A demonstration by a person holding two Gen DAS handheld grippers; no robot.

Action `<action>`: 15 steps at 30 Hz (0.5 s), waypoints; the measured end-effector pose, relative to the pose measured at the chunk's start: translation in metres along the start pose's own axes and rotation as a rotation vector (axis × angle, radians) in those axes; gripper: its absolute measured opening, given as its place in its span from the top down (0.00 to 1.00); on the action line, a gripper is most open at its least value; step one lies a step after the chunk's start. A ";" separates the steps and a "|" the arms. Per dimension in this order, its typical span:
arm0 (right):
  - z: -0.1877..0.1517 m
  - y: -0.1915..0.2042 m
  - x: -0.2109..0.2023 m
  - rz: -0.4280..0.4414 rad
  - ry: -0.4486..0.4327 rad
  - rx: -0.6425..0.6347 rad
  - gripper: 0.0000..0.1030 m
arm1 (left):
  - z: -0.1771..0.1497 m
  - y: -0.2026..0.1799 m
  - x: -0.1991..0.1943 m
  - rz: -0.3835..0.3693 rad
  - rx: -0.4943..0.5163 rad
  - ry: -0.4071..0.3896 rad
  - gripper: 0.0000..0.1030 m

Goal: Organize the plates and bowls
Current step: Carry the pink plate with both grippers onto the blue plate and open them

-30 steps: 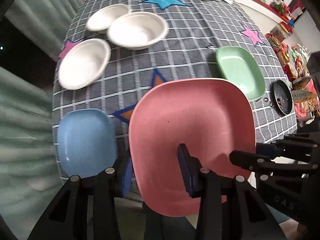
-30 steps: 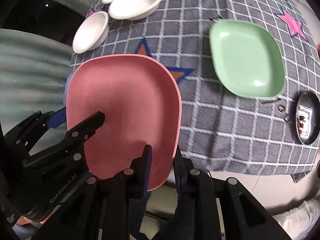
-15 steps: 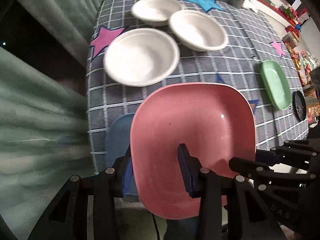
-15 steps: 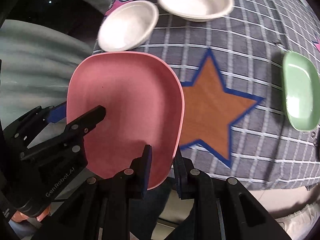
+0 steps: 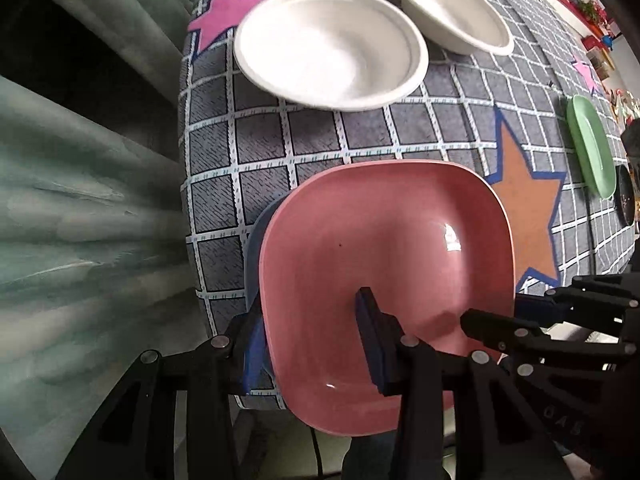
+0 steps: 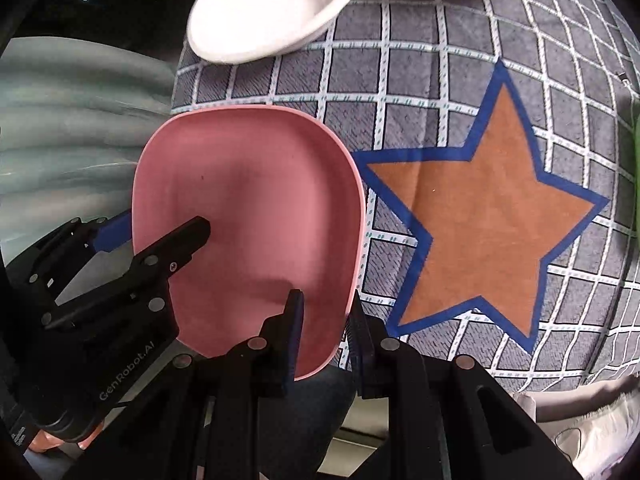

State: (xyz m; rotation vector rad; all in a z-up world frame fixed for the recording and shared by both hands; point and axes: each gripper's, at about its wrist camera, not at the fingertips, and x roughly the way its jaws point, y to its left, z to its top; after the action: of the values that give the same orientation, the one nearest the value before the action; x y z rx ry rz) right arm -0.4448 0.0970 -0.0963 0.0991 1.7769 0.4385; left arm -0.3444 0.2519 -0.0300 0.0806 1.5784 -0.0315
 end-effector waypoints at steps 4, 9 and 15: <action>0.003 0.005 0.016 0.003 0.012 -0.006 0.77 | -0.002 0.005 0.008 0.020 0.014 0.020 0.46; 0.009 0.014 0.019 -0.067 -0.010 -0.014 0.42 | -0.004 0.019 0.005 0.042 0.005 0.002 0.30; 0.001 -0.019 0.002 -0.061 -0.076 0.111 0.01 | -0.005 0.037 -0.008 0.027 -0.009 -0.039 0.23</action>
State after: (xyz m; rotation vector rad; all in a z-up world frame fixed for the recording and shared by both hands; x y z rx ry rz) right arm -0.4410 0.0805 -0.1052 0.1376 1.7239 0.2886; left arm -0.3464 0.2894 -0.0209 0.0942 1.5386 -0.0048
